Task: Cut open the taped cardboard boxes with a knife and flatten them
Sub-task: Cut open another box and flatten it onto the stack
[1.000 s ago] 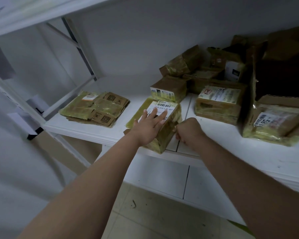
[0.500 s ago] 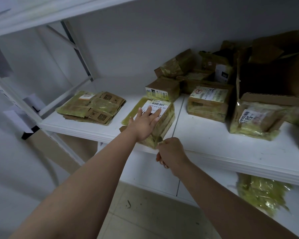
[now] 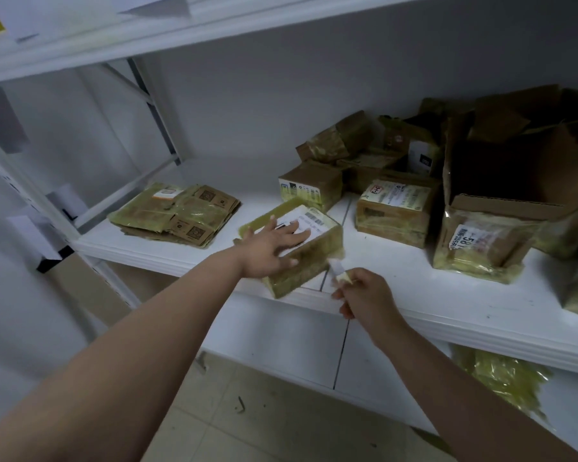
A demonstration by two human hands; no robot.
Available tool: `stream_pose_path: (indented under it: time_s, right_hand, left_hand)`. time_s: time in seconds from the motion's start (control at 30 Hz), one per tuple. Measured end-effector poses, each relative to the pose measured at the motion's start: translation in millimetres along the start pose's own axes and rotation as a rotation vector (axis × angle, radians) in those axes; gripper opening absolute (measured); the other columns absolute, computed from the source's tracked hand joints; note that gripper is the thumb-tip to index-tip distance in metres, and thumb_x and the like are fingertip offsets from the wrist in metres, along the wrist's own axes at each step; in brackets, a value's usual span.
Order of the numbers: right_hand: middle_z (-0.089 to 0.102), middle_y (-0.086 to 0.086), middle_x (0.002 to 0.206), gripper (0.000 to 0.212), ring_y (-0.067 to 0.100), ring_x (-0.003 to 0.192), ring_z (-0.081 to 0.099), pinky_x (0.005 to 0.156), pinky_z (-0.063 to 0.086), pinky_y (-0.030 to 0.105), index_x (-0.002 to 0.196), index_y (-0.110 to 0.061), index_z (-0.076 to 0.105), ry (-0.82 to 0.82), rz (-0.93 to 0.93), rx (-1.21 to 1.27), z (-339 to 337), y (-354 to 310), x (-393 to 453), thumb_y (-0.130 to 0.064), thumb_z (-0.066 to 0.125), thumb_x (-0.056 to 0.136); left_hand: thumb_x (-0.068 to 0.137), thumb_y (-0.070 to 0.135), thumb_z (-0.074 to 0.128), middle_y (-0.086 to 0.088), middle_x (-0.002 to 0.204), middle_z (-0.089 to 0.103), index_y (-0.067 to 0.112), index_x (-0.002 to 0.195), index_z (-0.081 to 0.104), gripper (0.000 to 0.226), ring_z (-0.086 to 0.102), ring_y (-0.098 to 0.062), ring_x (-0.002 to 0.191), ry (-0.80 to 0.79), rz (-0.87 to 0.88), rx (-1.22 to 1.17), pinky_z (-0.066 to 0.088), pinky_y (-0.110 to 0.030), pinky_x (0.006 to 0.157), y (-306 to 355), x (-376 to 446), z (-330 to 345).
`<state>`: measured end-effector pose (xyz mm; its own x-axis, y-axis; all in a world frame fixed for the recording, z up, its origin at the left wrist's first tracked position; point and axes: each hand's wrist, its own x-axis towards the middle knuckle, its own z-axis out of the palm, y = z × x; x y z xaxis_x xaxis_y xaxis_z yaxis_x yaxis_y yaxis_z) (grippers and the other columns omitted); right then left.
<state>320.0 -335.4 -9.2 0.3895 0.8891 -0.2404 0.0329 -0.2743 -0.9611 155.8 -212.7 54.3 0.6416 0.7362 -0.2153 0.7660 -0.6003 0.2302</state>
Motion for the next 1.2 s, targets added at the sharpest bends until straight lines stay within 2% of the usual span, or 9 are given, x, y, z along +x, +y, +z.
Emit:
stream_pose_path:
  time_s: [0.1,0.2,0.33,0.47,0.6,0.73,0.87,1.07,1.2]
  right_hand:
    - [0.061,-0.002,0.070,0.008,0.020,0.066,0.055,0.056,0.039,0.027,0.077,-0.019,0.060,0.225,-0.208,-0.220,-4,0,11,-0.023,0.062,0.085]
    - [0.059,-0.006,0.076,0.019,0.020,0.072,0.055,0.060,0.039,0.028,0.090,-0.021,0.056,0.330,-0.321,-0.374,1,-13,15,-0.039,0.062,0.086]
    - [0.059,-0.009,0.078,0.020,0.017,0.071,0.055,0.059,0.043,0.026,0.097,-0.024,0.061,0.282,-0.521,-0.529,12,-19,24,-0.039,0.066,0.085]
    - [0.071,-0.003,0.089,0.014,0.023,0.072,0.066,0.057,0.043,0.022,0.094,-0.023,0.069,0.181,-0.841,-0.680,21,-6,26,-0.023,0.069,0.079]
    - [0.067,-0.006,0.112,0.035,0.024,0.087,0.067,0.067,0.048,0.027,0.112,-0.027,0.067,0.011,-0.814,-0.822,25,1,27,-0.018,0.069,0.078]
    - [0.053,-0.009,0.129,0.044,0.023,0.090,0.064,0.068,0.043,0.025,0.127,-0.030,0.055,-0.044,-0.752,-0.964,27,4,30,-0.023,0.061,0.085]
    - [0.049,-0.009,0.130,0.048,0.023,0.090,0.062,0.067,0.044,0.025,0.131,-0.031,0.052,-0.042,-0.748,-1.028,32,3,31,-0.021,0.061,0.085]
    - [0.056,-0.011,0.129,0.044,0.022,0.097,0.062,0.074,0.049,0.029,0.129,-0.033,0.054,-0.043,-0.726,-0.947,28,9,25,-0.019,0.057,0.087]
    - [0.063,-0.007,0.121,0.039,0.023,0.086,0.067,0.066,0.049,0.026,0.117,-0.025,0.066,-0.074,-0.755,-0.965,23,33,13,-0.014,0.066,0.080]
  left_hand:
    - [0.095,0.017,0.055,0.003,0.161,0.014,0.041,0.149,0.024,0.066,0.005,-0.026,0.149,0.079,0.063,0.147,0.013,-0.053,0.118,-13,-9,-1]
    - [0.088,0.036,0.064,-0.004,0.158,0.020,0.041,0.151,0.019,0.078,0.020,-0.027,0.143,0.181,0.044,0.228,0.030,-0.048,0.112,-17,-15,17]
    - [0.091,0.040,0.061,0.000,0.156,0.031,0.037,0.148,0.032,0.064,0.026,-0.026,0.143,0.364,0.020,0.092,0.028,-0.047,0.113,-18,-11,34]
    - [0.094,0.046,0.053,0.011,0.150,0.039,0.045,0.143,0.038,0.051,0.036,-0.015,0.140,0.495,-0.008,0.156,0.048,-0.042,0.097,-25,-10,39]
    - [0.095,0.051,0.048,0.018,0.149,0.037,0.051,0.141,0.035,0.048,0.036,-0.009,0.139,0.485,-0.021,0.199,0.050,-0.039,0.091,-28,-6,38]
    - [0.095,0.054,0.046,0.019,0.151,0.035,0.051,0.142,0.033,0.049,0.034,-0.007,0.140,0.477,0.015,0.214,0.049,-0.036,0.094,-32,-6,36]
    - [0.094,0.053,0.049,0.016,0.151,0.036,0.049,0.142,0.035,0.050,0.034,-0.009,0.140,0.479,0.027,0.201,0.049,-0.038,0.095,-34,-7,38]
    - [0.095,0.050,0.048,0.013,0.152,0.035,0.047,0.144,0.033,0.051,0.033,-0.012,0.141,0.474,0.032,0.230,0.049,-0.040,0.096,-33,-9,37]
    - [0.095,0.054,0.043,0.013,0.154,0.032,0.047,0.145,0.030,0.053,0.031,-0.011,0.142,0.454,0.015,0.256,0.050,-0.041,0.094,-29,-8,35]
